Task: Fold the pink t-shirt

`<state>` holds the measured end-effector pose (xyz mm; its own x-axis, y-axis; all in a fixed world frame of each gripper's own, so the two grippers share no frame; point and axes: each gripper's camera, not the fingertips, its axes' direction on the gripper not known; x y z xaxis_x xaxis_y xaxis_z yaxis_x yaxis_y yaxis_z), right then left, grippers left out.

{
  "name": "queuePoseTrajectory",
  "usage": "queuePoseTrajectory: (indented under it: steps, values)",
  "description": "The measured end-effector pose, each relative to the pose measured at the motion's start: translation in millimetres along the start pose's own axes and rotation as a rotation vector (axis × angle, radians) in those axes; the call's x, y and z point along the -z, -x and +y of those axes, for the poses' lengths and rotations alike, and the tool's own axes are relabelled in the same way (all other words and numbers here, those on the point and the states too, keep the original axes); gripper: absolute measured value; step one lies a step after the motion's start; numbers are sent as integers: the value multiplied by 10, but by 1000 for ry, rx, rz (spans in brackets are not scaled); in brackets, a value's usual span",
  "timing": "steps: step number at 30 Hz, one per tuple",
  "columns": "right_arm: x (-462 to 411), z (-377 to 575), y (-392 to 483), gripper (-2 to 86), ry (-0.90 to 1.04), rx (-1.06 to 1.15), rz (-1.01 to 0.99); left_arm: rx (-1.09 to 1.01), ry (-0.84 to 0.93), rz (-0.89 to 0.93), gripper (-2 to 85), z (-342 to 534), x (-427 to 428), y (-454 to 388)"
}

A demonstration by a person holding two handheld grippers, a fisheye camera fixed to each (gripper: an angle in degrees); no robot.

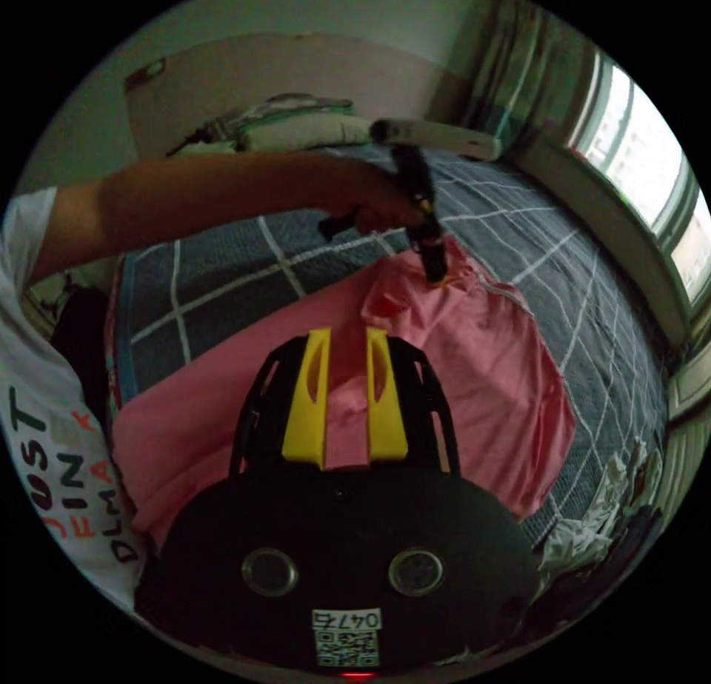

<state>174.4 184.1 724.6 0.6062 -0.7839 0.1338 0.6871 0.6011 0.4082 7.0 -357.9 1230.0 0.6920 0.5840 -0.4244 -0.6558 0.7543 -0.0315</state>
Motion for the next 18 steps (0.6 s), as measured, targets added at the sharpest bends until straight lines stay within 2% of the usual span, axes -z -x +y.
queuePoseTrajectory:
  steps: [3,6,9,11,14,16,18]
  values:
    - [119,128,219,62,105,15,-102,33,-3,19,-9,20,-122,-74]
    - [674,378,264,33,-17,-35,-80,51,-14,-16,-9,92,-155,-214]
    - [1148,561,162,5,-210,-149,37,19,-72,-45,-9,201,-129,-480]
    - [1147,535,128,-2,-149,-183,89,4,-81,-47,-9,240,-201,-647]
    - [1000,601,251,-4,11,-175,69,36,10,-140,-9,244,-545,-822]
    - [1046,725,380,-4,71,-164,114,76,40,-137,-9,257,-755,-872]
    - [1487,938,454,-3,-47,-228,258,163,-10,-128,-8,307,-784,-966]
